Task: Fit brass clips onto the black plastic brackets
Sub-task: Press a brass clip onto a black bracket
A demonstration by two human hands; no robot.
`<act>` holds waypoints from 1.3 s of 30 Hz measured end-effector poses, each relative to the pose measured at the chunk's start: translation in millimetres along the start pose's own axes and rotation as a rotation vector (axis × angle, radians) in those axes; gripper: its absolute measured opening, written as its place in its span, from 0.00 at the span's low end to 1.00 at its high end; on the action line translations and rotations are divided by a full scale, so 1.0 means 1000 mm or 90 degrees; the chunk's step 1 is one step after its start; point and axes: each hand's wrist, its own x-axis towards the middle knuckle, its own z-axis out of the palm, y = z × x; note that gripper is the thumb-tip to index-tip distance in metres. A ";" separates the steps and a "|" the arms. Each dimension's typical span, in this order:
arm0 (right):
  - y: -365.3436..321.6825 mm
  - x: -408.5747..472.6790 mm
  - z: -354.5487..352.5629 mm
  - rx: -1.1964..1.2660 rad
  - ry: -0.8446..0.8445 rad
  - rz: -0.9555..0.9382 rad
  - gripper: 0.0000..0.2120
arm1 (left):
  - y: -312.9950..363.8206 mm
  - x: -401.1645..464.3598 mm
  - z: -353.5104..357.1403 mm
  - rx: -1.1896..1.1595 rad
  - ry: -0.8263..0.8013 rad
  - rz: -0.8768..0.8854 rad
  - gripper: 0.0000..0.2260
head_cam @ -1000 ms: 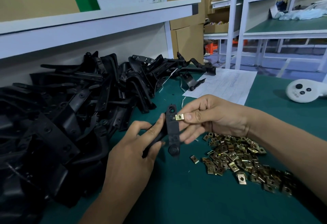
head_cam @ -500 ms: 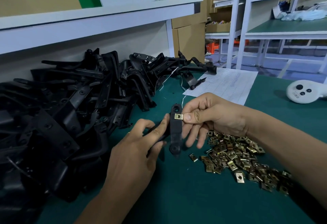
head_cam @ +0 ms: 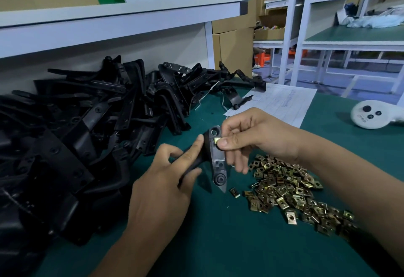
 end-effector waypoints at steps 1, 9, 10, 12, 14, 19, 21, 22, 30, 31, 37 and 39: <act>-0.002 -0.001 -0.002 -0.012 -0.009 0.010 0.07 | -0.002 0.001 0.002 -0.047 -0.017 0.003 0.28; -0.009 -0.008 -0.019 -0.075 -0.087 0.045 0.07 | -0.012 0.002 0.009 -0.208 -0.064 0.036 0.25; -0.009 -0.009 -0.021 -0.075 -0.084 0.036 0.06 | -0.016 0.003 0.011 -0.258 -0.042 0.010 0.25; -0.010 -0.013 -0.029 -0.064 -0.067 0.014 0.06 | -0.022 0.005 0.011 -0.335 -0.007 -0.039 0.24; -0.009 -0.014 -0.035 -0.048 -0.047 -0.003 0.06 | -0.018 0.004 0.008 -0.282 -0.027 -0.018 0.26; 0.003 -0.008 -0.023 -0.045 -0.104 0.042 0.06 | -0.009 0.000 0.008 -0.092 -0.056 0.059 0.26; 0.005 -0.005 -0.022 -0.035 -0.120 0.050 0.09 | -0.013 0.002 0.007 -0.093 -0.031 0.042 0.27; 0.006 -0.005 -0.022 -0.019 -0.124 0.049 0.10 | -0.014 0.002 0.006 -0.097 -0.021 0.036 0.29; 0.010 -0.008 -0.028 0.075 -0.181 0.054 0.12 | -0.005 0.000 -0.004 -0.016 -0.020 0.028 0.29; 0.009 -0.007 -0.027 0.062 -0.180 0.055 0.12 | -0.005 0.000 -0.005 -0.014 -0.021 0.030 0.29; 0.006 -0.005 -0.019 0.047 -0.161 0.049 0.11 | -0.003 0.000 -0.007 -0.017 -0.034 0.029 0.29; 0.005 -0.004 -0.017 0.074 -0.159 0.051 0.11 | -0.004 0.001 -0.007 -0.016 -0.031 0.030 0.29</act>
